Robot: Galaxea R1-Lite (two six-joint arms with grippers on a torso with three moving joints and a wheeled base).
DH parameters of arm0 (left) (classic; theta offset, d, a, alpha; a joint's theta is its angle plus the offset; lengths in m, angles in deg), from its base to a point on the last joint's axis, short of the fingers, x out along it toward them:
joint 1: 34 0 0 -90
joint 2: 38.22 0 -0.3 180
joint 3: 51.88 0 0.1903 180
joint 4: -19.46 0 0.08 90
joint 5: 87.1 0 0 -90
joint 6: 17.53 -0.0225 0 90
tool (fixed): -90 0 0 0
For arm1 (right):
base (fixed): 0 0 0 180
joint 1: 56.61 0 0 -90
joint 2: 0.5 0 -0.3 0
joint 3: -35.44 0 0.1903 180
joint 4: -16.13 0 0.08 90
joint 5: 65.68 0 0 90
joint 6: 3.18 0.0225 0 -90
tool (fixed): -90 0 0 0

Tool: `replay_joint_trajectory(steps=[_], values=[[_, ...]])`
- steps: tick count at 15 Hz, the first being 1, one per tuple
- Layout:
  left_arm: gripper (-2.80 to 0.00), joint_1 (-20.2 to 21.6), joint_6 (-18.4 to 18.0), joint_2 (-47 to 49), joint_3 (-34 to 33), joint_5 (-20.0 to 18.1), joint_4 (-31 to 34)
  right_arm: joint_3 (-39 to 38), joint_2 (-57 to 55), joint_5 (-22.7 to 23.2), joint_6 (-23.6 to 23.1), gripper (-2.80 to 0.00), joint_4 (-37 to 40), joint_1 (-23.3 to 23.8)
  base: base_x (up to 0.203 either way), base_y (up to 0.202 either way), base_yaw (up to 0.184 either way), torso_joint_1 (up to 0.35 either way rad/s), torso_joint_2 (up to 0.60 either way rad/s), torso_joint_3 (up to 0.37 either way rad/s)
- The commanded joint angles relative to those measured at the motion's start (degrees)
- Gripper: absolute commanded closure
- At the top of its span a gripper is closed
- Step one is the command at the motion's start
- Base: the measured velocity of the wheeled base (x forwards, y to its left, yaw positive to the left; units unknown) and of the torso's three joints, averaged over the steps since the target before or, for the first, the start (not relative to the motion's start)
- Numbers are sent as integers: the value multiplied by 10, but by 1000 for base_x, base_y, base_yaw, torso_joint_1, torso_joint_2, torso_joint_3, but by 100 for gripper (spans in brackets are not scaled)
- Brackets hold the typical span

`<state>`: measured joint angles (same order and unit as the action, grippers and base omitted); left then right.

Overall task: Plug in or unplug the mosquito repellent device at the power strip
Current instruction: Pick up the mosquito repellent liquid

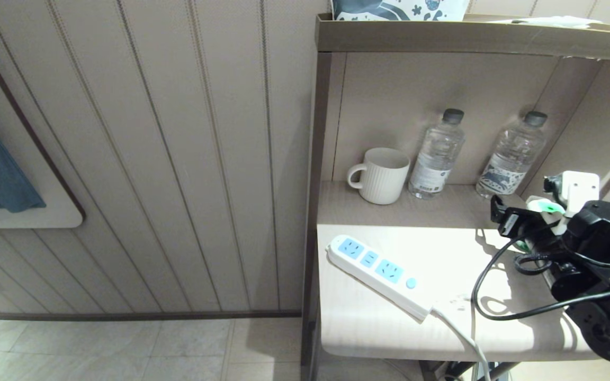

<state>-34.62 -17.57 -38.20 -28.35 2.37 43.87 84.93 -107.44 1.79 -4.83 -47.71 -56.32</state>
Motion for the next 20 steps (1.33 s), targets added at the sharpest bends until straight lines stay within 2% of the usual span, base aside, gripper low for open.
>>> replay_joint_trajectory(steps=[1, 5, 10, 13, 20], values=[[0, 0, 0, 1, 0, 0, 0, -8, 9, 4, 0, -280, -27, 11, 0, 0, 0, 0, 0, 0], [0, 0, 0, 1, 0, 0, 0, -32, 35, 25, -1, -280, -27, 16, 0, 0, 0, 0, 0, 0], [0, 0, 0, 1, 0, 0, 0, -45, 36, 111, -10, -280, -27, 32, 0, 0, 0, 0, 0, 0], [0, 0, 0, 1, 0, 0, 0, -45, 23, 147, -17, -280, -27, 62, 0, 0, 0, 0, 0, 0], [0, 0, 0, 1, 0, 0, 0, -37, 16, 171, -23, -280, -27, 82, 0, 0, 0, 0, 0, 0]])
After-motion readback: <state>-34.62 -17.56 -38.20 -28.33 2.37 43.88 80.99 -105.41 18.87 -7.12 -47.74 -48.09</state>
